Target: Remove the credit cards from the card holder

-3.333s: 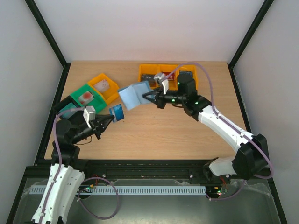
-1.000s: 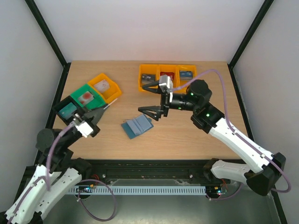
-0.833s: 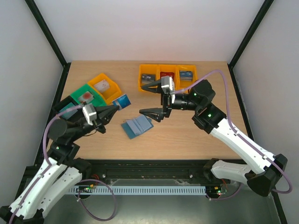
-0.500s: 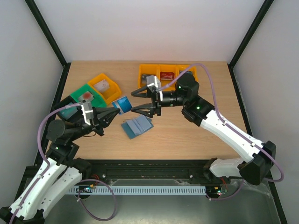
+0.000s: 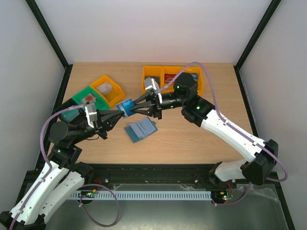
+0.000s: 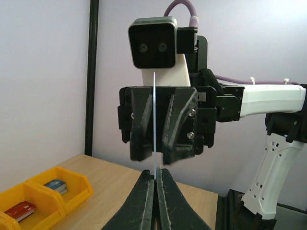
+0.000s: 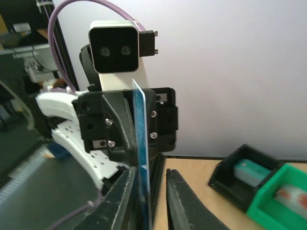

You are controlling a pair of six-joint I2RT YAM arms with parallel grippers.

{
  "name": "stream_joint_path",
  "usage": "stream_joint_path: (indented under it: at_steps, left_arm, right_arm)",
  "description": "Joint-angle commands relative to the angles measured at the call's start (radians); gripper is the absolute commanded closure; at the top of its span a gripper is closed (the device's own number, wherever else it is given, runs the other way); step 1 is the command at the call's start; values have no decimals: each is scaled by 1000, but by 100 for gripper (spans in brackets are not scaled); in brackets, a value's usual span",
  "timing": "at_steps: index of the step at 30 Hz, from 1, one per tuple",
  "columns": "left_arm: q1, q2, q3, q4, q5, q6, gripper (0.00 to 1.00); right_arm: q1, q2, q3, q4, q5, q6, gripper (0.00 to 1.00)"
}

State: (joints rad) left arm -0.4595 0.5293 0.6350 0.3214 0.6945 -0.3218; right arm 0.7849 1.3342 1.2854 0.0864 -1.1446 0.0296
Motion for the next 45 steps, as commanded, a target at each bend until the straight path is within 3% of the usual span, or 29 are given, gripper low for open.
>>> stream_joint_path:
  at_steps: [1,2,6,7,8,9,10,15,19,24,30,35,41,45]
  left_arm:
    - [3,1,20,4,-19,19,98]
    - [3,1,22,0,-21,17,98]
    - [4,-12,17,-26,-62,8,98]
    - [7,-20,10,-44,-106,-5,83]
    - [14,-34,-2,-65,-160,-29,52]
    - [30,-50,-23,-83,-208,-65,12]
    - [56,-71,-54,-99,-244,-123,2]
    - [232,-176,-236,-211,-453,-385,1]
    - [348,-210,-346,-334,-587,-514,1]
    - [458,-321,-476,-459,-602,-688,0]
    - [517,-392,-518,-471,-635,-727,0]
    - [558,-396,-533,-477,-638,-753,1]
    - [587,-392,-539,-478,-636,-759,1]
    - [596,-387,-542,-479,-635,-760,0]
  right_arm:
    - [29,33,46,-32,11,1,92]
    - [29,38,54,-52,15,-4,98]
    - [26,24,94,-177,100,-104,98]
    - [19,11,96,-202,157,-129,98]
    - [5,-4,93,-218,218,-154,98]
    - [-18,-16,84,-221,285,-168,99]
    - [-56,-22,76,-223,349,-185,99]
    - [-295,105,186,-336,786,-348,99]
    - [-475,267,293,-377,899,-572,98]
    - [-603,495,407,-449,1023,-795,98]
    - [-628,617,340,-335,1146,-1052,98]
    - [-628,724,398,-338,1164,-1128,99]
    - [-629,816,435,-251,1281,-1205,99]
    - [-628,841,438,-184,1278,-1217,99]
